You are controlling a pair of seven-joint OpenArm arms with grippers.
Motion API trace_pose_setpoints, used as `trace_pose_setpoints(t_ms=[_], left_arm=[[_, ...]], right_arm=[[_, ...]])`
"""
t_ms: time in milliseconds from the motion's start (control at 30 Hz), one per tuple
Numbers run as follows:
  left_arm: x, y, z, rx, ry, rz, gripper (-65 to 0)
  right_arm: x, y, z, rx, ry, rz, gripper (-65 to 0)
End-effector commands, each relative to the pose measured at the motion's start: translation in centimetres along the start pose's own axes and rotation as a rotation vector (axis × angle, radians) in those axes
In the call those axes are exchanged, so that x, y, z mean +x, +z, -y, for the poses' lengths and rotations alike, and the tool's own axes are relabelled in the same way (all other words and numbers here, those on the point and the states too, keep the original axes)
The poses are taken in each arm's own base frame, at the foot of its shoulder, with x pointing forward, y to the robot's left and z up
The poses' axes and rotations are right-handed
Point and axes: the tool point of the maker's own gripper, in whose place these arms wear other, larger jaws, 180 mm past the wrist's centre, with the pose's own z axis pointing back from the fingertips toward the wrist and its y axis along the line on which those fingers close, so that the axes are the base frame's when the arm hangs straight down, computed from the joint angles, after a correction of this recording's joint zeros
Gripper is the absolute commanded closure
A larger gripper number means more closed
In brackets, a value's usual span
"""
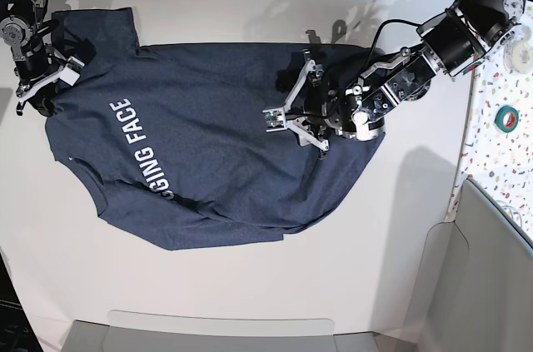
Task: Layout the t-shirt on the table in an organized manner, then fold the t-shirt properly
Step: 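Grasp the t-shirt hem edge with the left gripper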
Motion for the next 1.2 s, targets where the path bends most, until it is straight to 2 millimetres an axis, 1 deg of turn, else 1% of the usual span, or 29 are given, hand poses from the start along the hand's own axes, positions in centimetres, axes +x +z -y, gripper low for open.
trace_pose_setpoints(t_ms=[0, 100, 200, 300, 333, 400, 500, 600, 667, 767, 933, 1033, 1167], left_arm=[[-2.2, 0.6, -1.0, 0.028, -0.048, -0.111, -34.7], [-2.7, 0.9, -0.2, -0.023, -0.13, -0.149, -34.7], [-3.2, 1.1, -0.2, -0.024, -0.139, -0.183, -32.5], [-3.2, 1.7, -1.3, -0.003, -0.147, -0.211, -30.7], [-3.2, 1.8, -1.3, -0.01, -0.139, -0.211, -30.6], [-2.7, 2.2, -1.3, -0.035, -0.112, -0.194, -30.5], [-1.5, 3.2, -2.5, -0.044, -0.089, -0.167, -30.5], [-2.2, 4.3, -3.6, -0.037, -0.063, -0.175, -30.5], [-2.5, 4.7, -4.0, -0.03, -0.059, -0.181, -30.5], [-3.6, 5.1, -4.3, -0.021, -0.049, -0.206, -30.5], [-4.1, 4.8, -3.7, -0.037, -0.048, -0.216, -30.5], [-4.7, 4.1, -2.3, -0.069, -0.034, -0.22, -30.5], [-4.9, 3.8, -1.7, -0.083, -0.034, -0.224, -30.5]], right_arm=[[3.9, 2.3, -11.4, 0.346, -0.076, 0.068, 0.0], [3.9, 2.2, -11.4, 0.344, -0.076, 0.068, 0.0], [3.9, 2.2, -11.4, 0.344, -0.076, 0.068, 0.0], [3.9, 2.2, -11.4, 0.344, -0.076, 0.068, 0.0], [4.0, 2.3, -11.4, 0.346, -0.077, 0.069, 0.0], [4.0, 2.3, -11.4, 0.346, -0.077, 0.069, 0.0], [4.6, 2.2, -11.6, 0.346, -0.092, 0.075, 0.0], [4.7, 2.3, -11.8, 0.347, -0.094, 0.076, 0.0], [4.8, 2.3, -11.9, 0.349, -0.096, 0.076, 0.0], [4.8, 2.3, -11.9, 0.349, -0.096, 0.076, 0.0], [4.8, 2.3, -11.9, 0.349, -0.096, 0.076, 0.0], [4.8, 2.2, -11.7, 0.346, -0.096, 0.077, 0.0], [4.8, 2.2, -11.7, 0.346, -0.096, 0.077, 0.0]])
